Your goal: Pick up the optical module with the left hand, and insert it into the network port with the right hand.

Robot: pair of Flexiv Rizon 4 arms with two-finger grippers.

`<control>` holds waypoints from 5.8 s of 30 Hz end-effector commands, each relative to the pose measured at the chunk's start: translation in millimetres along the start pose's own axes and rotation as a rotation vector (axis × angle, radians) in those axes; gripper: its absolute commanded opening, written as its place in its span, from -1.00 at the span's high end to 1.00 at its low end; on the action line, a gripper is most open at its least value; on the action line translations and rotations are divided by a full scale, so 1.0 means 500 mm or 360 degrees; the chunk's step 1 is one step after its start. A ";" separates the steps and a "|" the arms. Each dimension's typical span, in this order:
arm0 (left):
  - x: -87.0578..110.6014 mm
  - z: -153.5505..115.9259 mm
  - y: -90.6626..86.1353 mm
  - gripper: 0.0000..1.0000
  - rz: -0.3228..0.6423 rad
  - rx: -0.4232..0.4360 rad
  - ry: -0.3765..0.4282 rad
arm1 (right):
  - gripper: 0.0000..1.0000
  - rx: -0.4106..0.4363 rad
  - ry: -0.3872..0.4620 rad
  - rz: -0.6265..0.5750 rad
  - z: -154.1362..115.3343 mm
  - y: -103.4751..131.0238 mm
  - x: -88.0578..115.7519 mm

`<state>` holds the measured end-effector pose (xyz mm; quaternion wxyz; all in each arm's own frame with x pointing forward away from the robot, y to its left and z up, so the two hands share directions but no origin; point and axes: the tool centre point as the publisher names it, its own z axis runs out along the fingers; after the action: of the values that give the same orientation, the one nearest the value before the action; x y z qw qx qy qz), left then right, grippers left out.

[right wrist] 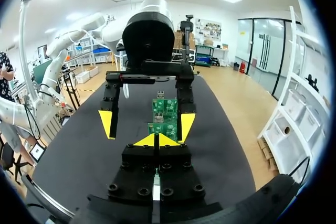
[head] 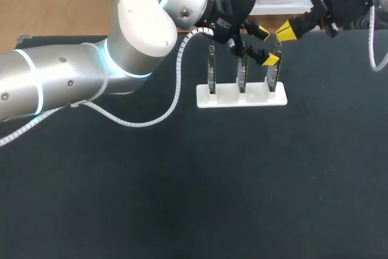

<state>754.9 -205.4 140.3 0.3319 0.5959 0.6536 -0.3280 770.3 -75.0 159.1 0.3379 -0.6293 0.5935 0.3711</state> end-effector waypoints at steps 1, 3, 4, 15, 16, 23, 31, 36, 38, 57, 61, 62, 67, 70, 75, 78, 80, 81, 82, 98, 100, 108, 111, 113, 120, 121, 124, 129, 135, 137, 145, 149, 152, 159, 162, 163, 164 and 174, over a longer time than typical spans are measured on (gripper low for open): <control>0.000 0.001 0.003 -1.00 0.0001 0.0004 0.0003 | 1.00 0.0002 0.0005 -0.0002 -0.001 -0.003 0.001; 0.000 0.001 0.003 -1.00 0.0001 0.0004 0.0003 | 1.00 0.0008 0.0005 0.0011 -0.001 -0.004 0.007; 0.000 0.001 0.003 -1.00 0.0001 0.0004 0.0003 | 1.00 0.0006 0.0008 0.0016 0.000 -0.004 0.009; 0.000 0.001 0.003 -1.00 0.0001 0.0004 0.0003 | 1.00 0.0004 0.0005 0.0026 -0.001 -0.009 0.012; 0.000 0.001 0.003 -1.00 0.0001 0.0004 0.0003 | 1.00 0.0003 0.0006 0.0026 -0.001 -0.010 0.012; 0.000 0.001 0.003 -1.00 0.0001 0.0004 0.0003 | 1.00 -0.0007 0.0007 0.0028 -0.001 -0.013 0.012; 0.000 0.001 0.003 -1.00 0.0001 0.0004 0.0003 | 1.00 -0.0014 0.0003 0.0041 0.002 -0.012 0.014; 0.000 0.001 0.003 -1.00 0.0001 0.0004 0.0003 | 1.00 -0.0018 0.0001 0.0045 0.004 -0.013 0.016; 0.000 0.001 0.003 -1.00 0.0001 0.0004 0.0003 | 1.00 -0.0020 0.0000 0.0047 0.005 -0.012 0.016; 0.000 0.001 0.003 -1.00 0.0001 0.0004 0.0003 | 1.00 -0.0048 0.0001 0.0077 0.011 -0.011 0.026; 0.000 0.001 0.003 -1.00 0.0001 0.0004 0.0003 | 1.00 -0.0056 0.0000 0.0081 0.013 -0.010 0.027; 0.000 0.001 0.003 -1.00 0.0001 0.0004 0.0003 | 1.00 -0.0058 -0.0001 0.0082 0.013 -0.010 0.028; 0.000 0.001 0.003 -1.00 0.0001 0.0004 0.0003 | 1.00 -0.0068 -0.0002 0.0094 0.015 -0.006 0.031; 0.000 0.001 0.003 -1.00 0.0001 0.0004 0.0003 | 1.00 -0.0094 0.0001 0.0098 0.022 -0.003 0.033; 0.000 0.001 0.003 -1.00 0.0001 0.0004 0.0003 | 1.00 -0.0090 -0.0006 0.0104 0.024 -0.002 0.036; 0.000 0.001 0.003 -1.00 0.0001 0.0004 0.0003 | 1.00 -0.0089 -0.0007 0.0106 0.025 -0.002 0.037; 0.000 0.001 0.003 -1.00 0.0001 0.0004 0.0003 | 1.00 -0.0086 -0.0007 0.0109 0.025 -0.002 0.038; 0.000 0.001 0.003 -1.00 0.0001 0.0004 0.0003 | 1.00 -0.0083 -0.0006 0.0111 0.025 -0.002 0.038; 0.000 0.001 0.003 -1.00 0.0001 0.0004 0.0003 | 1.00 -0.0082 -0.0006 0.0111 0.025 -0.002 0.038; 0.000 0.001 0.003 -1.00 0.0001 0.0004 0.0003 | 1.00 -0.0084 -0.0006 0.0121 0.028 0.003 0.038; 0.000 0.001 0.003 -1.00 0.0001 0.0004 0.0003 | 1.00 -0.0086 -0.0007 0.0124 0.028 0.003 0.038; 0.000 0.001 0.003 -1.00 0.0001 0.0004 0.0003 | 1.00 -0.0093 -0.0007 0.0128 0.029 0.003 0.039; 0.000 0.001 0.003 -1.00 0.0001 0.0004 0.0003 | 1.00 -0.0092 -0.0007 0.0131 0.029 0.002 0.041; 0.000 0.001 0.003 -1.00 0.0001 0.0004 0.0003 | 1.00 -0.0092 -0.0006 0.0134 0.029 0.002 0.042; 0.000 0.001 0.003 -1.00 0.0001 0.0004 0.0003 | 1.00 -0.0082 -0.0012 0.0120 0.023 0.001 0.037; 0.000 0.001 0.003 -1.00 0.0001 0.0004 0.0003 | 1.00 -0.0080 -0.0013 0.0116 0.021 0.000 0.036; 0.000 0.001 0.003 -1.00 0.0001 0.0004 0.0003 | 1.00 -0.0072 -0.0014 0.0091 0.016 -0.001 0.027; 0.000 0.001 0.003 -1.00 0.0001 0.0004 0.0003 | 1.00 -0.0054 -0.0009 0.0049 0.007 -0.007 0.012; 0.000 0.001 0.003 -1.00 0.0001 0.0004 0.0003 | 1.00 -0.0015 0.0007 0.0003 -0.011 -0.014 -0.003; 0.000 0.001 0.003 -1.00 0.0001 0.0004 0.0003 | 1.00 0.0003 0.0018 -0.0005 -0.018 -0.015 -0.005; -0.013 -0.009 0.010 -1.00 0.0010 -0.0057 0.0003 | 1.00 0.0113 0.0049 -0.0026 -0.060 -0.013 -0.009; -0.030 -0.024 0.015 -1.00 0.0055 -0.0115 -0.0019 | 1.00 0.0163 0.0042 -0.0038 -0.077 -0.012 -0.014; -0.040 -0.038 0.019 -1.00 0.0075 -0.0156 -0.0029 | 1.00 0.0183 0.0043 -0.0057 -0.086 -0.010 -0.019; -0.062 -0.083 0.032 -1.00 0.0124 -0.0308 -0.0034 | 1.00 0.0225 0.0043 -0.0102 -0.102 -0.008 -0.034; -0.068 -0.100 0.040 -1.00 0.0141 -0.0361 -0.0034 | 1.00 0.0238 0.0048 -0.0117 -0.107 -0.009 -0.038; -0.070 -0.104 0.041 -1.00 0.0146 -0.0371 -0.0040 | 1.00 0.0243 0.0052 -0.0120 -0.108 -0.010 -0.039; -0.073 -0.107 0.042 -1.00 0.0153 -0.0383 -0.0043 | 1.00 0.0247 0.0055 -0.0124 -0.109 -0.011 -0.039; -0.086 -0.118 0.039 -1.00 0.0208 -0.0418 -0.0116 | -1.00 0.0281 0.0046 -0.0129 -0.114 -0.014 -0.040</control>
<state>777.9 -182.0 209.7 0.4460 0.5777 0.6408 -0.2381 784.3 -114.2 205.2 0.3948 -0.6271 0.6017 0.2981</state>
